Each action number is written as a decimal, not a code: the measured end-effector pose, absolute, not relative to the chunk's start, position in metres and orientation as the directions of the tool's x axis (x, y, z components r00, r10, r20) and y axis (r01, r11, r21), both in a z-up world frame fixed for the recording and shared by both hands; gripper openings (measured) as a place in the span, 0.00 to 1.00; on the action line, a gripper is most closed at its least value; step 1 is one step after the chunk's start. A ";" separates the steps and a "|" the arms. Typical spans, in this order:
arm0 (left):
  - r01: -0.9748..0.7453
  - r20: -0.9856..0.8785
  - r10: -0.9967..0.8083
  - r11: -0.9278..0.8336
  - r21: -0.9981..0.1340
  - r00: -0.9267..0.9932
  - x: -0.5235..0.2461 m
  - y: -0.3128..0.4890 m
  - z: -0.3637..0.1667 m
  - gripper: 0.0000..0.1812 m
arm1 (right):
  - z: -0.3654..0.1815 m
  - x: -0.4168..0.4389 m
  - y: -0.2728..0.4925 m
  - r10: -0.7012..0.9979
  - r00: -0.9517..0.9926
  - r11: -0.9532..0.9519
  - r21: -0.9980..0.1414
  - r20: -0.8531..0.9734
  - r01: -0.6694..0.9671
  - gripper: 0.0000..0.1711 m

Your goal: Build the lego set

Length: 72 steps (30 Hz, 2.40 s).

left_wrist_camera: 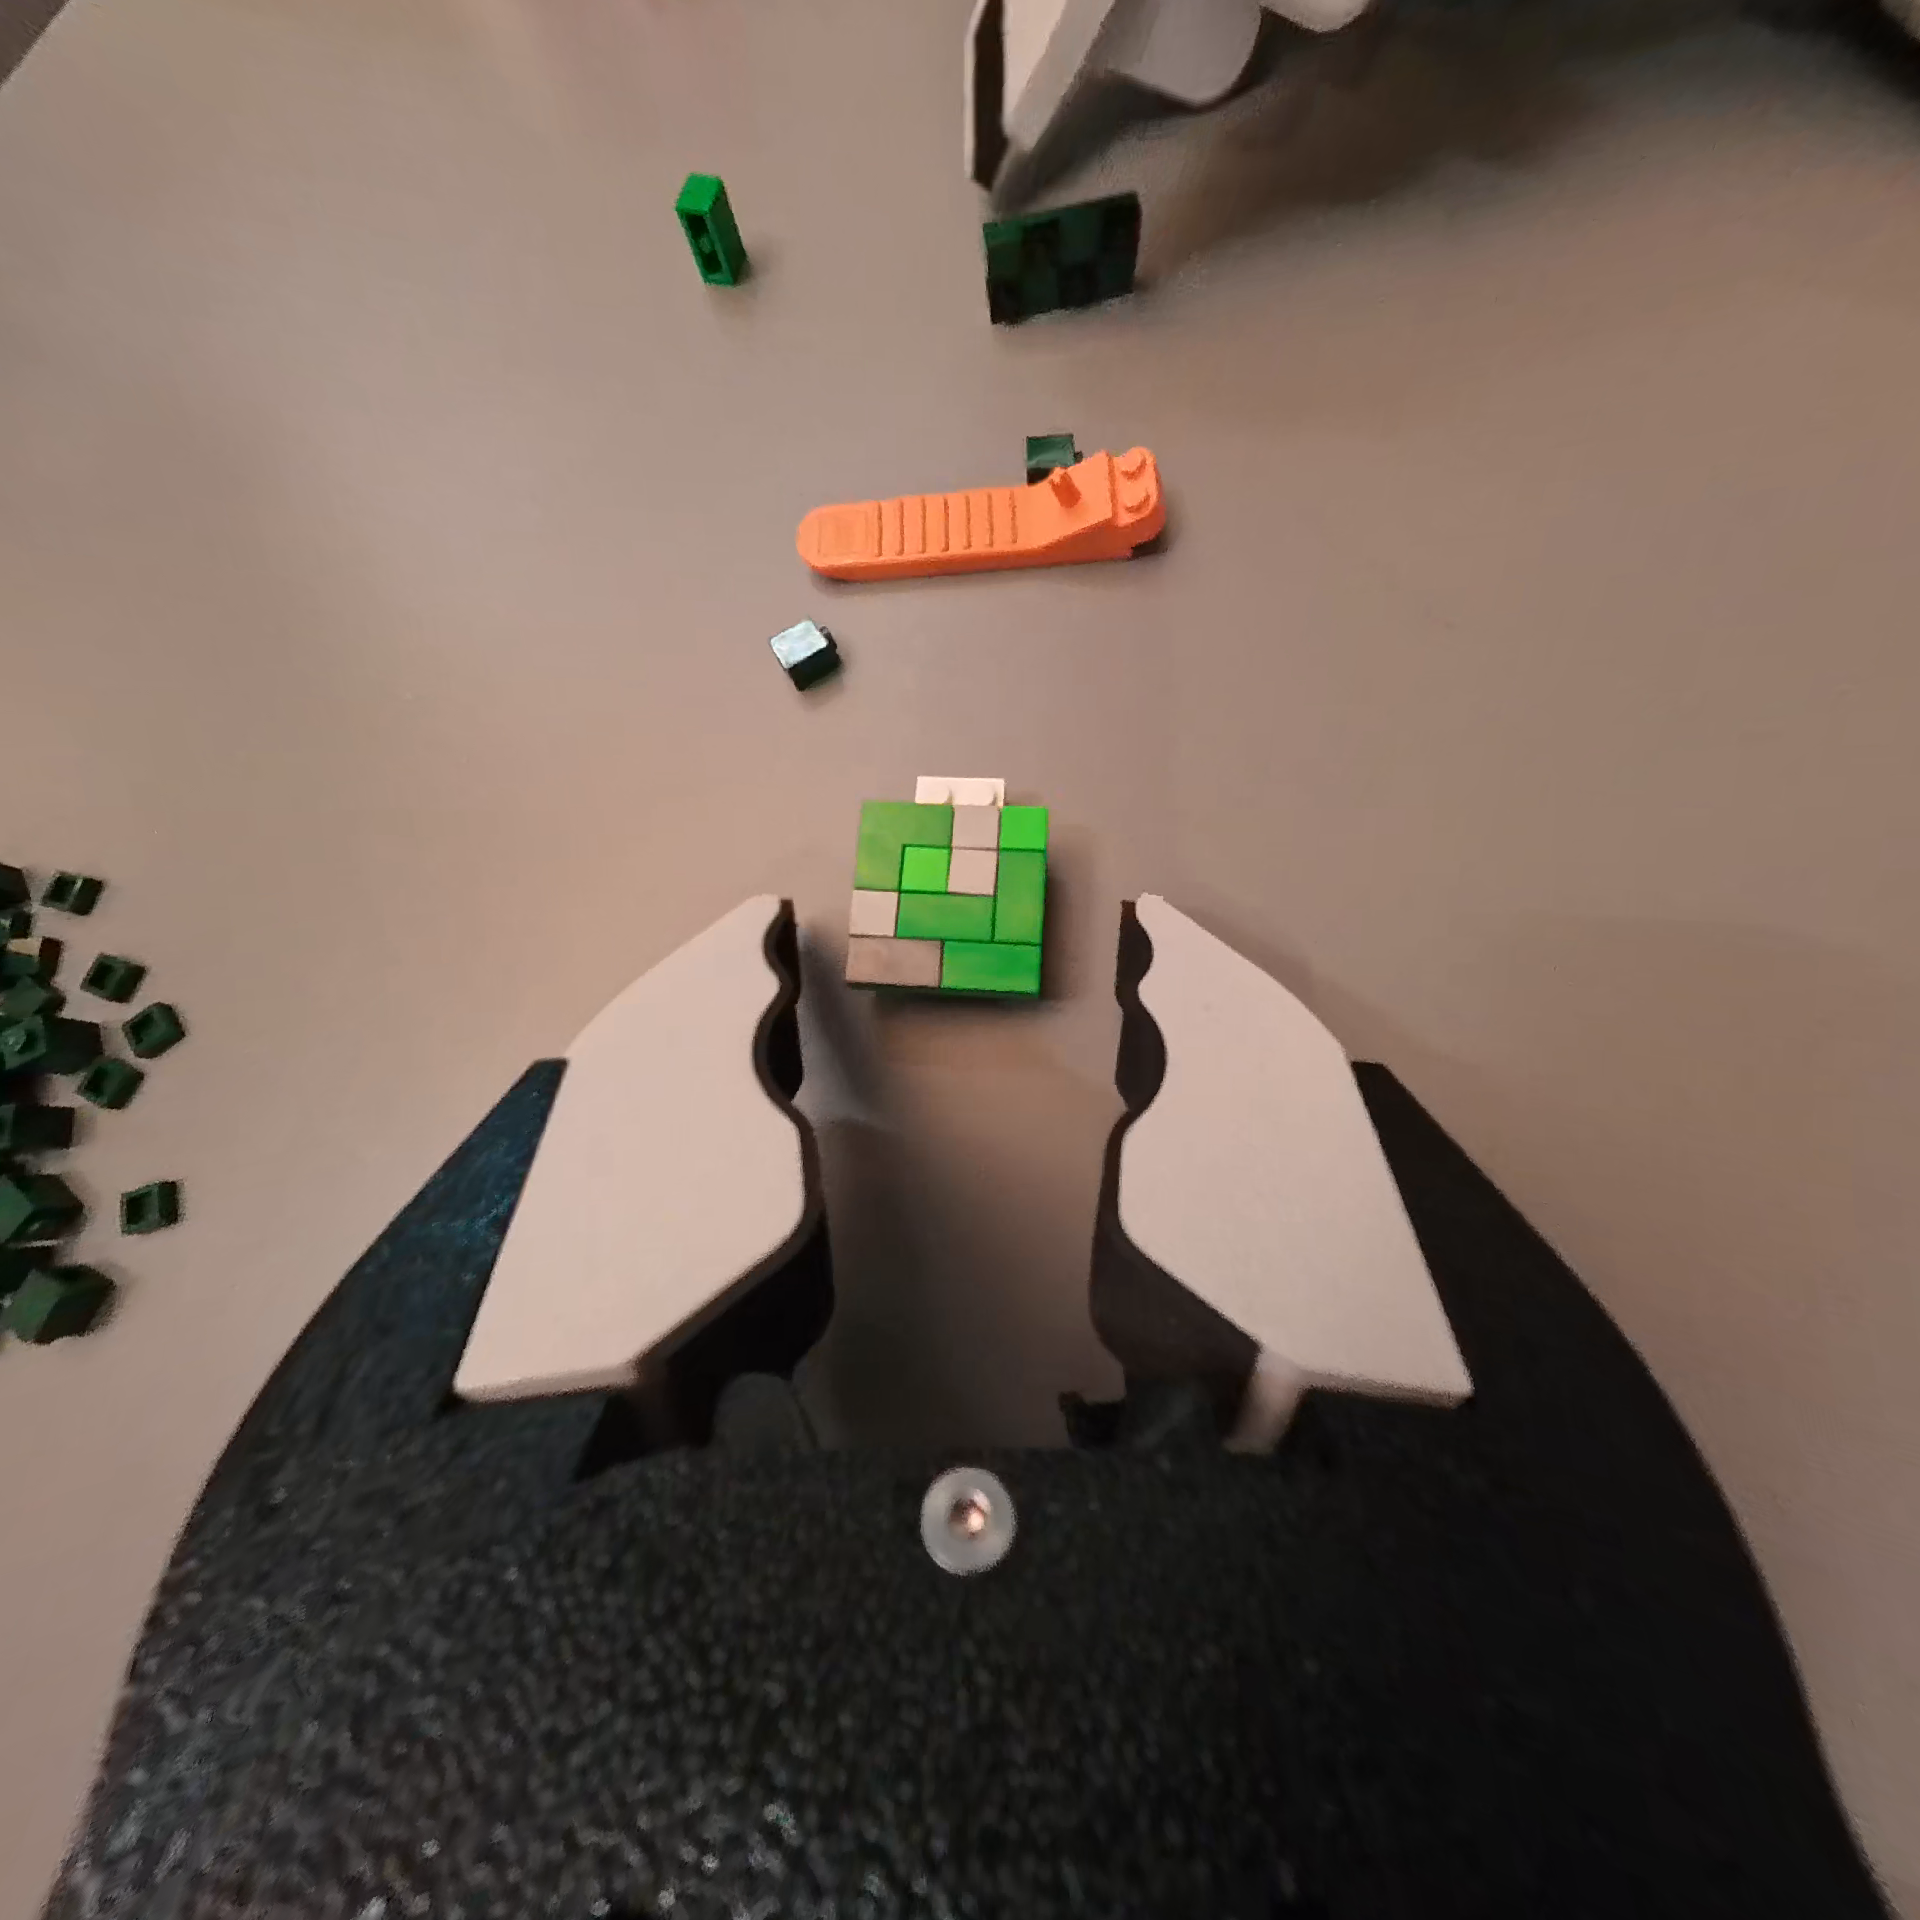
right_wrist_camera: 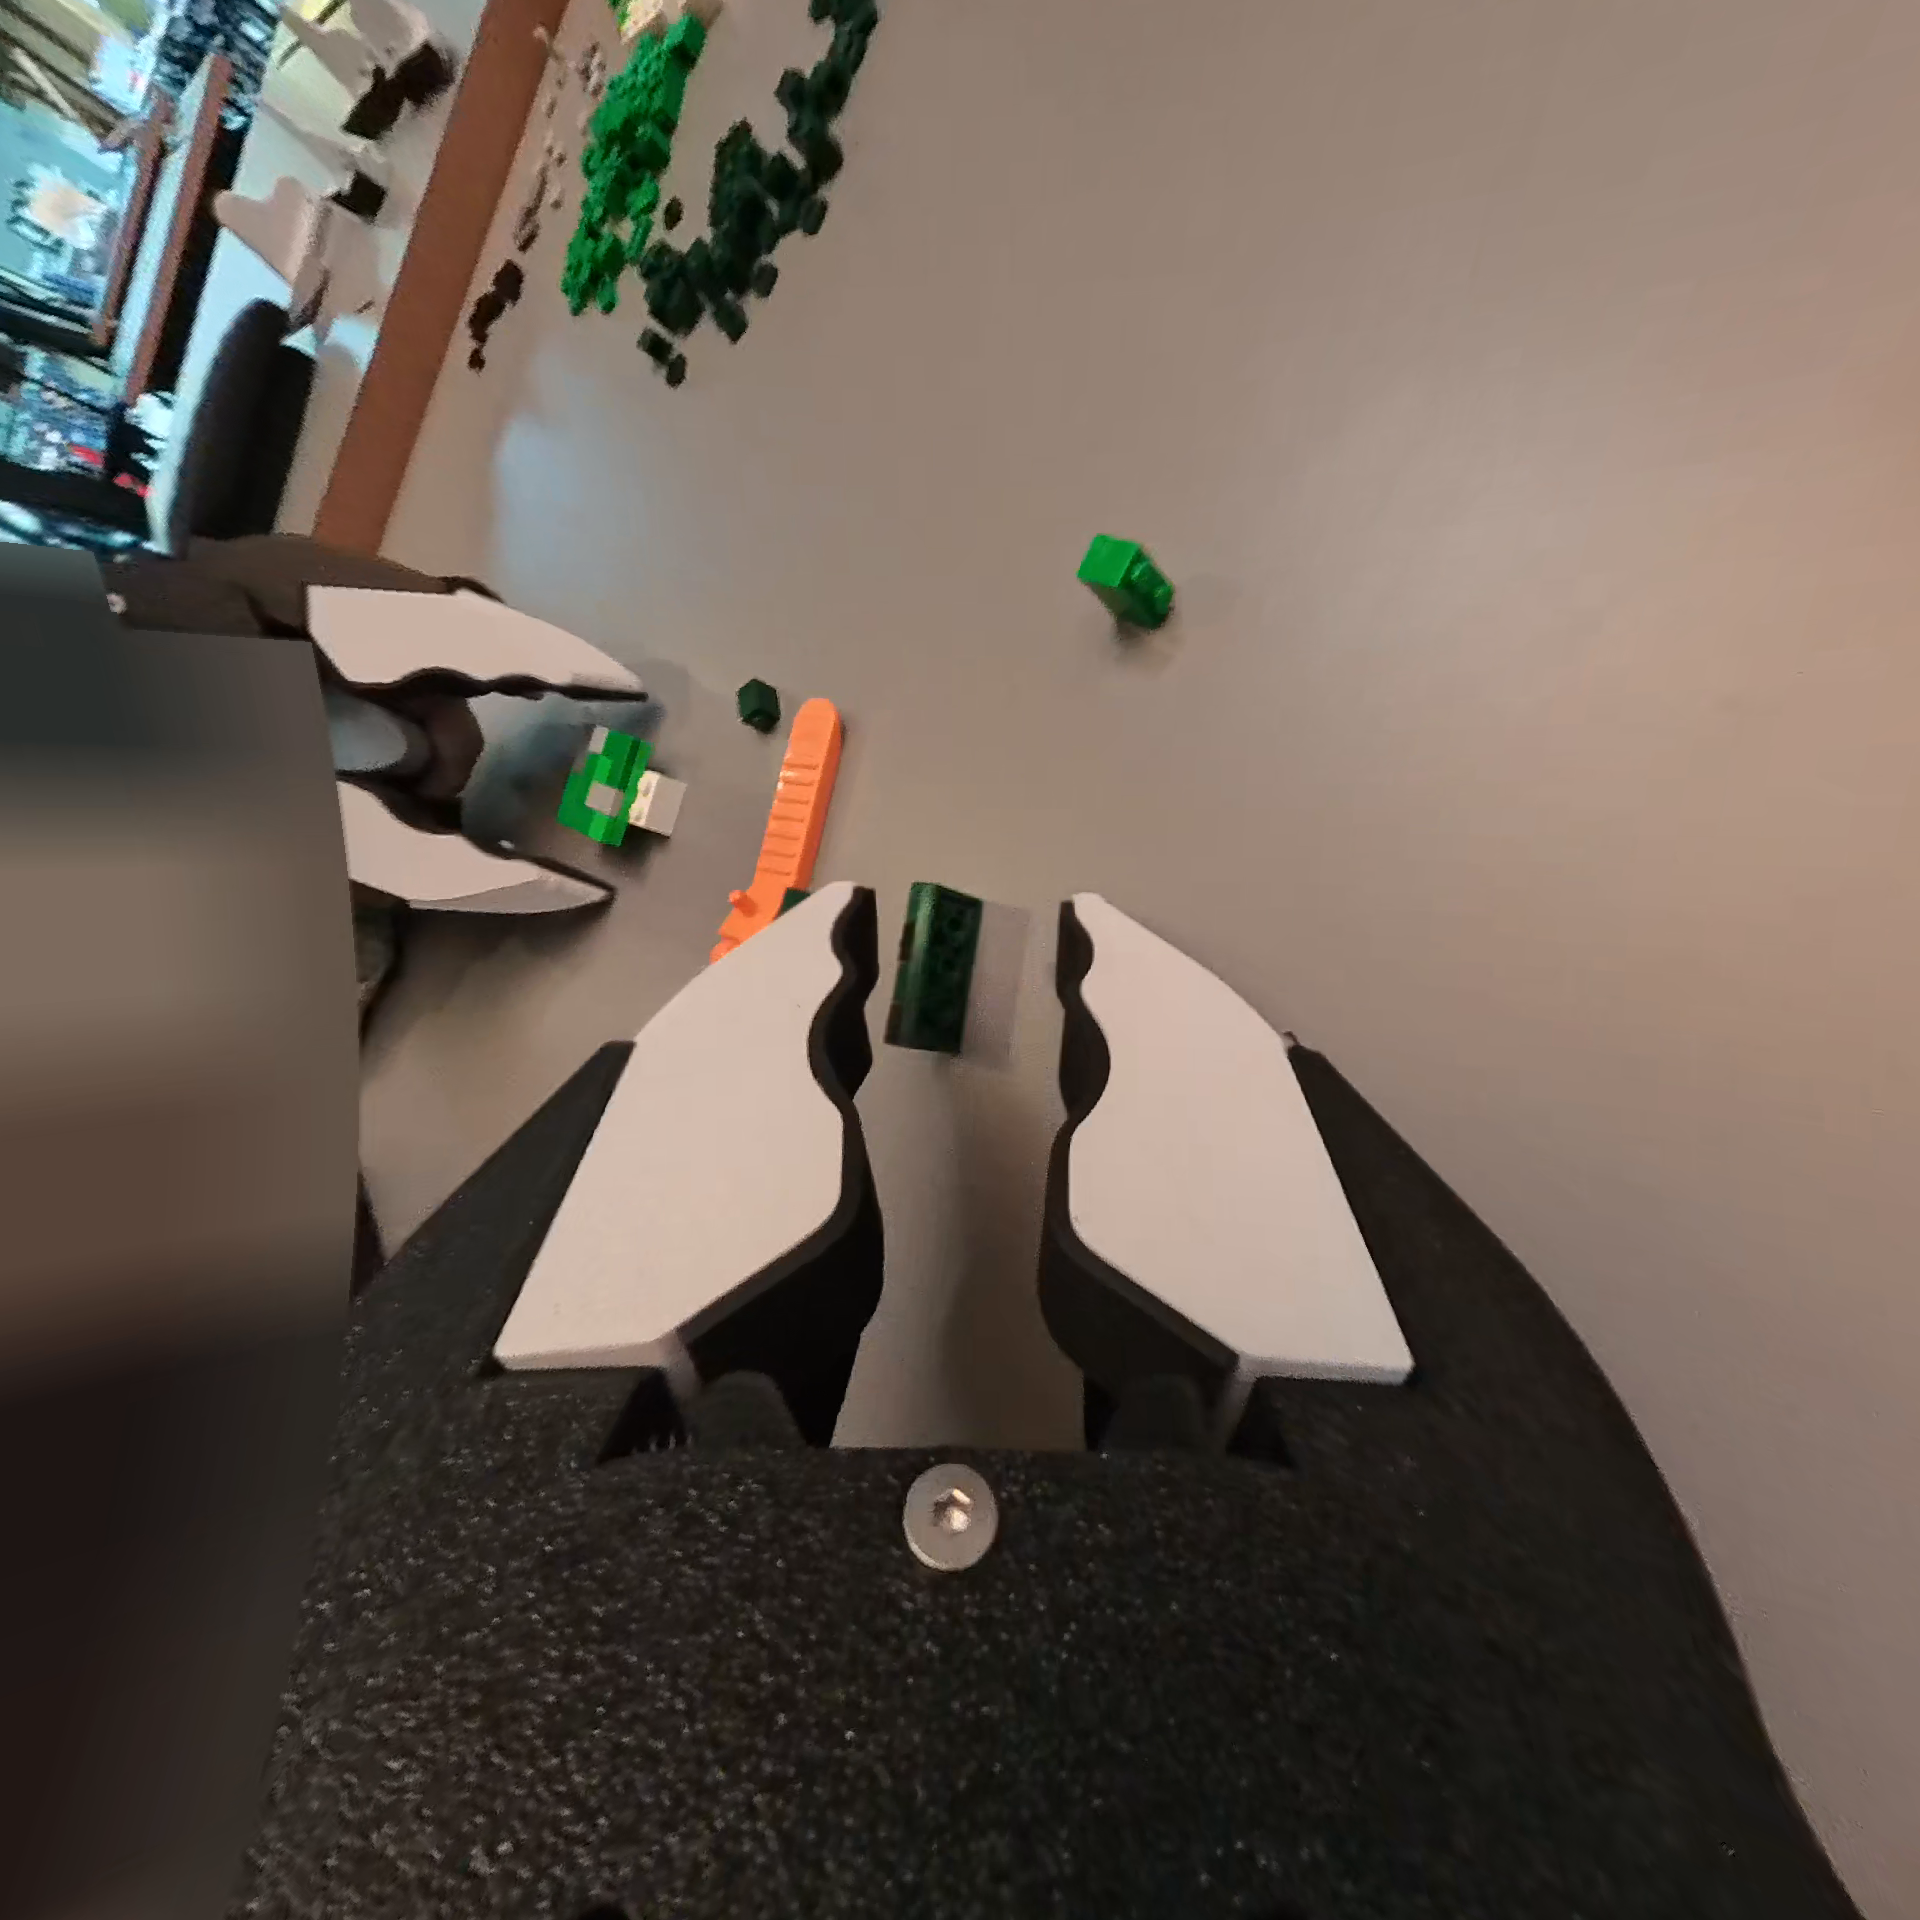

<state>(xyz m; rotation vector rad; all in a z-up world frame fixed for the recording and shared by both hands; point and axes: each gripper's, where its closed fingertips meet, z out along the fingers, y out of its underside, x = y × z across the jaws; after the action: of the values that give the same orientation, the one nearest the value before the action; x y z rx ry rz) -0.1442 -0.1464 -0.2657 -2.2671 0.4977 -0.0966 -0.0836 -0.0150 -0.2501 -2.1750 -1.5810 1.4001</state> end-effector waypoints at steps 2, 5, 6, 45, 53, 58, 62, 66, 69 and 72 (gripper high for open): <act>-0.324 -0.085 -0.387 -0.608 -0.725 0.918 -0.145 -0.146 -0.266 0.31 | -0.247 -0.085 -0.011 0.816 0.026 -0.440 -0.592 -0.577 0.676 0.17; -0.325 -0.083 -0.391 -0.609 -0.724 0.917 -0.144 -0.145 -0.266 0.31 | -0.238 -0.086 -0.023 0.833 -0.087 -0.352 -0.646 -0.546 0.678 0.19; -0.324 -0.082 -0.391 -0.608 -0.725 0.917 -0.144 -0.145 -0.266 0.31 | -0.236 -0.087 -0.026 0.859 -0.128 -0.292 -0.679 -0.496 0.674 0.20; -0.273 0.006 -0.415 -0.611 -0.743 0.910 -0.135 -0.146 -0.263 0.24 | -0.259 -0.057 -0.050 0.827 -0.271 -0.081 -0.581 -0.493 0.810 0.04; -0.284 -0.028 -0.403 -0.593 -0.753 0.915 -0.140 -0.148 -0.257 0.23 | -0.264 -0.060 -0.040 0.876 -0.225 -0.072 -0.577 -0.426 0.813 0.05; -0.286 -0.029 -0.398 -0.605 -0.743 0.917 -0.141 -0.148 -0.262 0.24 | -0.262 -0.065 -0.033 0.904 -0.221 -0.058 -0.616 -0.367 0.786 0.11; -0.292 -0.039 -0.392 -0.609 -0.737 0.919 -0.141 -0.145 -0.267 0.25 | -0.241 -0.080 -0.041 0.910 -0.321 0.019 -0.745 -0.264 0.667 0.16; -0.295 -0.045 -0.391 -0.609 -0.736 0.919 -0.143 -0.144 -0.267 0.22 | -0.220 -0.092 -0.065 0.884 -0.446 0.121 -0.849 -0.144 0.514 0.16; -0.281 -0.026 -0.387 -0.621 -0.732 0.922 -0.143 -0.143 -0.267 0.20 | -0.214 -0.099 -0.083 0.860 -0.510 0.220 -0.878 -0.031 0.425 0.16; -0.207 0.051 -0.377 -0.613 -0.763 0.925 -0.140 -0.142 -0.260 0.20 | -0.217 -0.102 -0.102 0.820 -0.565 0.340 -0.872 0.091 0.353 0.12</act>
<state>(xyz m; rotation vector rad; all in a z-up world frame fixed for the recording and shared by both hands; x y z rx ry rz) -0.1398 -0.1416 -0.2602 -2.2476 0.4129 -0.2618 -0.1017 -0.1021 -0.2172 -1.0234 -2.0804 1.1610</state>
